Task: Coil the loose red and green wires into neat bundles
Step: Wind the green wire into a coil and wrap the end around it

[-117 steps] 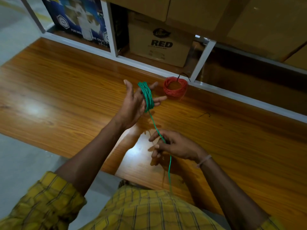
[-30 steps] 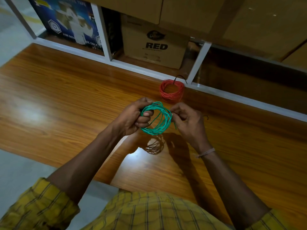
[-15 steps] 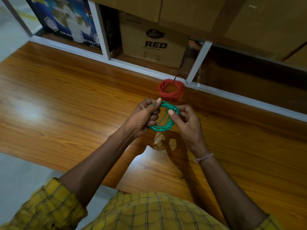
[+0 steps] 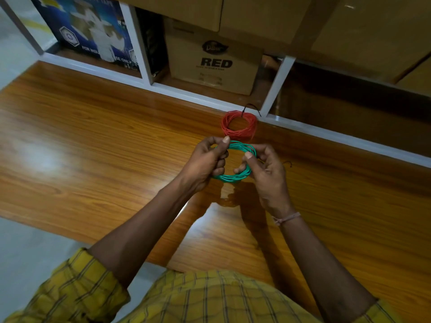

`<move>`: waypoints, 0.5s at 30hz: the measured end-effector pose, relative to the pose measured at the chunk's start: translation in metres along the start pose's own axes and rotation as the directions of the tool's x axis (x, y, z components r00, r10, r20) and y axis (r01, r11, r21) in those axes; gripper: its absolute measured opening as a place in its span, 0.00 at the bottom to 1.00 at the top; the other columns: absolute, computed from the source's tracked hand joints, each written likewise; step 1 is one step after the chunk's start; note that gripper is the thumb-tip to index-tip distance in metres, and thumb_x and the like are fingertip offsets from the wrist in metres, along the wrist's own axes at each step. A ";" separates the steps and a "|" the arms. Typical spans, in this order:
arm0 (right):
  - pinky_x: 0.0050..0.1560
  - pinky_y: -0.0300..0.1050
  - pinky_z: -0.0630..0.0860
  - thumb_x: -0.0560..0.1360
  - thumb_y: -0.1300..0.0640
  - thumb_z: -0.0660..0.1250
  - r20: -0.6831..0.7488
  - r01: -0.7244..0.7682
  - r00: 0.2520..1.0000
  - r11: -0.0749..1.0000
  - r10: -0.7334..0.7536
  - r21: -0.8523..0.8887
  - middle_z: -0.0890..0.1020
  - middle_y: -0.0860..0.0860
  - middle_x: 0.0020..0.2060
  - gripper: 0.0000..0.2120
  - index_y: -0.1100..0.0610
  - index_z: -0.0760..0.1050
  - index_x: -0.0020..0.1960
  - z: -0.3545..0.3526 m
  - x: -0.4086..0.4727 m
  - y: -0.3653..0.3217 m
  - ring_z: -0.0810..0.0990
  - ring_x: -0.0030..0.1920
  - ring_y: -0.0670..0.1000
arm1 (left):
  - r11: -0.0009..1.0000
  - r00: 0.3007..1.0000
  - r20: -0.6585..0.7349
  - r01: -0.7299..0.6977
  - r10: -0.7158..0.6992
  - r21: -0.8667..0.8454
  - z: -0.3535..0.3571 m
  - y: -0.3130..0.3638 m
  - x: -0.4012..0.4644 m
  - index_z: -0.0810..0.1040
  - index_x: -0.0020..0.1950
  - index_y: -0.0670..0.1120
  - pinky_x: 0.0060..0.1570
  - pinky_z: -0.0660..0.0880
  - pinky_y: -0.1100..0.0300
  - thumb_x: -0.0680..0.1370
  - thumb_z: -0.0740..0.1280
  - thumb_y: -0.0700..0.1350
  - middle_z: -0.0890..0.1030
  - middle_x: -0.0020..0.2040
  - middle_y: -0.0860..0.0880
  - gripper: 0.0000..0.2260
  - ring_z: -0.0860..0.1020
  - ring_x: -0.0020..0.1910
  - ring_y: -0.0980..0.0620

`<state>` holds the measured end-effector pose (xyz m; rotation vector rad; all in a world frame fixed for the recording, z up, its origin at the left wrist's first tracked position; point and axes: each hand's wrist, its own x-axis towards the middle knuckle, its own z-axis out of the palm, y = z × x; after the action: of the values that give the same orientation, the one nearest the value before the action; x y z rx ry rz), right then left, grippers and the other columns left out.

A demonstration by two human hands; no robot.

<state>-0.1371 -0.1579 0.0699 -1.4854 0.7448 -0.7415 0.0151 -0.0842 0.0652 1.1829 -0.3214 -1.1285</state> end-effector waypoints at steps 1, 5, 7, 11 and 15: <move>0.43 0.49 0.84 0.84 0.62 0.67 -0.010 0.022 1.000 0.999 -0.022 -0.029 0.83 0.58 0.47 0.07 0.61 0.77 0.61 -0.002 0.001 0.000 0.87 0.41 0.56 | 1.000 1.000 0.006 -0.006 0.006 -0.004 0.000 0.001 0.000 0.72 0.51 0.46 0.20 0.61 0.66 0.86 0.66 0.47 0.69 0.32 0.52 0.08 0.62 0.22 0.60; 0.44 0.45 0.82 0.84 0.62 0.67 -0.045 0.058 0.997 0.992 -0.063 -0.115 0.86 0.55 0.46 0.10 0.60 0.81 0.65 -0.005 0.002 0.005 0.87 0.43 0.53 | 0.999 1.000 -0.010 -0.017 0.017 0.045 0.005 -0.002 0.000 0.74 0.49 0.46 0.21 0.61 0.66 0.87 0.66 0.47 0.68 0.32 0.52 0.09 0.62 0.23 0.59; 0.45 0.44 0.83 0.84 0.62 0.67 -0.095 0.045 0.994 0.991 -0.057 -0.130 0.86 0.57 0.47 0.13 0.61 0.81 0.67 -0.003 0.000 0.011 0.87 0.43 0.53 | 0.996 0.999 -0.024 -0.029 0.031 0.082 0.007 -0.005 0.000 0.73 0.45 0.47 0.21 0.61 0.66 0.87 0.65 0.48 0.68 0.32 0.52 0.11 0.63 0.24 0.59; 0.45 0.54 0.85 0.84 0.61 0.67 -0.179 0.067 0.979 0.983 -0.098 -0.171 0.85 0.58 0.47 0.12 0.58 0.83 0.66 -0.002 -0.005 0.022 0.87 0.43 0.54 | 0.983 0.992 -0.062 -0.101 0.111 0.151 0.015 -0.014 -0.001 0.74 0.43 0.48 0.23 0.60 0.64 0.87 0.65 0.47 0.70 0.32 0.51 0.13 0.63 0.24 0.57; 0.47 0.51 0.85 0.84 0.61 0.68 -0.209 0.016 0.977 0.992 -0.042 -0.126 0.87 0.56 0.46 0.12 0.59 0.83 0.66 -0.004 -0.007 0.030 0.88 0.45 0.54 | 0.975 0.984 -0.106 -0.124 0.145 0.186 0.022 -0.023 0.000 0.74 0.42 0.47 0.22 0.61 0.64 0.87 0.65 0.45 0.70 0.33 0.50 0.13 0.63 0.23 0.58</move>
<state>-0.1447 -0.1559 0.0398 -1.5467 0.9458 -0.8991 -0.0132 -0.0953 0.0544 1.3601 -0.4119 -0.9213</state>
